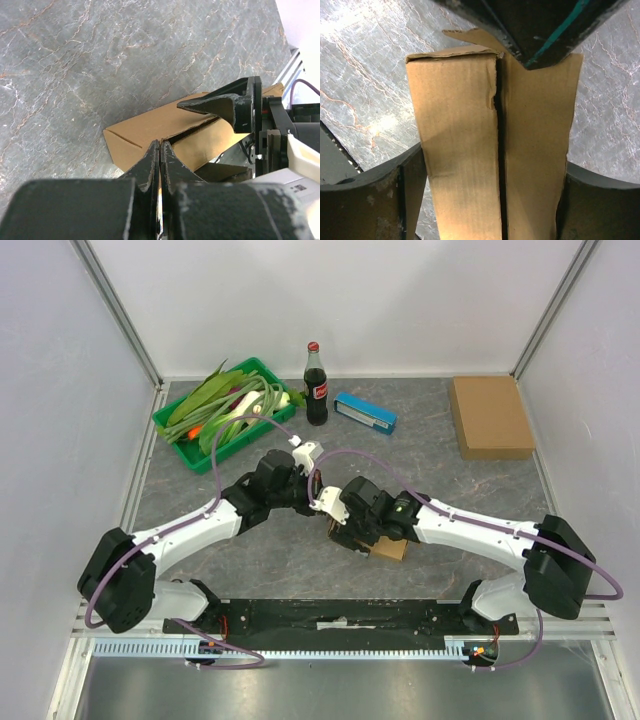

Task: Fold the paper box

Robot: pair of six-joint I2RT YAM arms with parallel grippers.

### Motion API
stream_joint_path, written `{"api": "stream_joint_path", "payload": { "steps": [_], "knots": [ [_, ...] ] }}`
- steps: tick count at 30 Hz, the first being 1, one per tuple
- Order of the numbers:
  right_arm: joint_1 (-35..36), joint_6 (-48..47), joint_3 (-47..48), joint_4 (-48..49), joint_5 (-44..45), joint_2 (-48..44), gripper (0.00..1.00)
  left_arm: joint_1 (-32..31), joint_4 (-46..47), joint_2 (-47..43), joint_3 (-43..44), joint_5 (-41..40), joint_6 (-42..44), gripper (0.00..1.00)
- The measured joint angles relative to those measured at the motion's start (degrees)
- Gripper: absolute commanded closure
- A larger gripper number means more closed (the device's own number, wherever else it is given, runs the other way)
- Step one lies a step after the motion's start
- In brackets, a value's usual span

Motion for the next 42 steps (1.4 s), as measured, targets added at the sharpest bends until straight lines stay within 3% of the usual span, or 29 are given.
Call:
{"api": "stream_joint_path", "payload": {
  "steps": [16,21,42],
  "knots": [
    [-5.03,-0.63,-2.54,2.78,-3.67,-2.03,0.19,-1.9,-2.84,-1.51,0.98,-2.58,-4.7,0.98],
    [-5.35,-0.7,-2.54,3.04,-4.09,-2.32,0.19,-2.03,-4.46,-1.51,1.97,-3.26,-4.2,0.78],
    [-7.91,0.17,-3.13,3.08,-4.46,-2.45,0.2,-6.05,-7.02,0.5,2.99,-13.42,6.1,0.6]
  ]
}}
